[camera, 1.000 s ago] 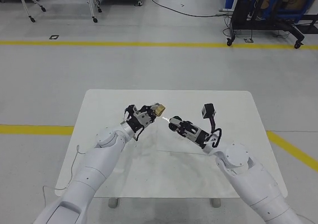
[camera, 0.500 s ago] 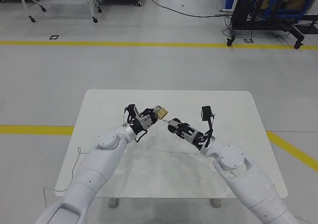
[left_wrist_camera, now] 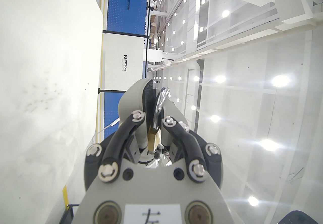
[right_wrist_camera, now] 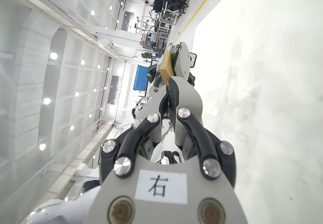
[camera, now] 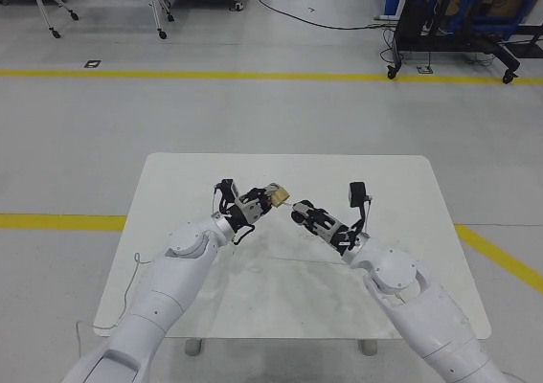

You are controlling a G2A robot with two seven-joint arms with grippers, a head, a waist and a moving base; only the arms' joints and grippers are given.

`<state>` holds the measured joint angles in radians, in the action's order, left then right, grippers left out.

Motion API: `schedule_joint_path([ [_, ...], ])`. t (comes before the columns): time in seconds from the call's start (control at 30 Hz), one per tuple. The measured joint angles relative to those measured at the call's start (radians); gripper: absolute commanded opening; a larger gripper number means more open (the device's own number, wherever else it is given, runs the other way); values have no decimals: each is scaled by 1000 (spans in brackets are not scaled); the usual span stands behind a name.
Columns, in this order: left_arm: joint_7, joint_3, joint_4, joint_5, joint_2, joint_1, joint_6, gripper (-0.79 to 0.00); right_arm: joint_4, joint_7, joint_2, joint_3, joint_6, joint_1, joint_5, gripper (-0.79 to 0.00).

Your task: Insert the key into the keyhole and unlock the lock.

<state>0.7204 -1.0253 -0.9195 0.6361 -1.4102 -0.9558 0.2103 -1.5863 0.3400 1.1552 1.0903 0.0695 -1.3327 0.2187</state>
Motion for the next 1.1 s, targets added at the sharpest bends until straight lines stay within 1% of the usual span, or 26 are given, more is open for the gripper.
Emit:
schedule_joint_path([
  [0.5, -24, -7, -9, -40, -2, -6, 1, -785, 13, -46, 15, 0, -5, 2, -15, -785],
  [0.97, -48, -12, -8, -64, -7, -10, 1, -785, 21, -24, 30, -28, -12, 9, -13, -785],
  [1.1, -61, -14, -10, -79, -7, -11, 3, -785, 22, -2, 33, -38, -11, 8, -19, -785],
])
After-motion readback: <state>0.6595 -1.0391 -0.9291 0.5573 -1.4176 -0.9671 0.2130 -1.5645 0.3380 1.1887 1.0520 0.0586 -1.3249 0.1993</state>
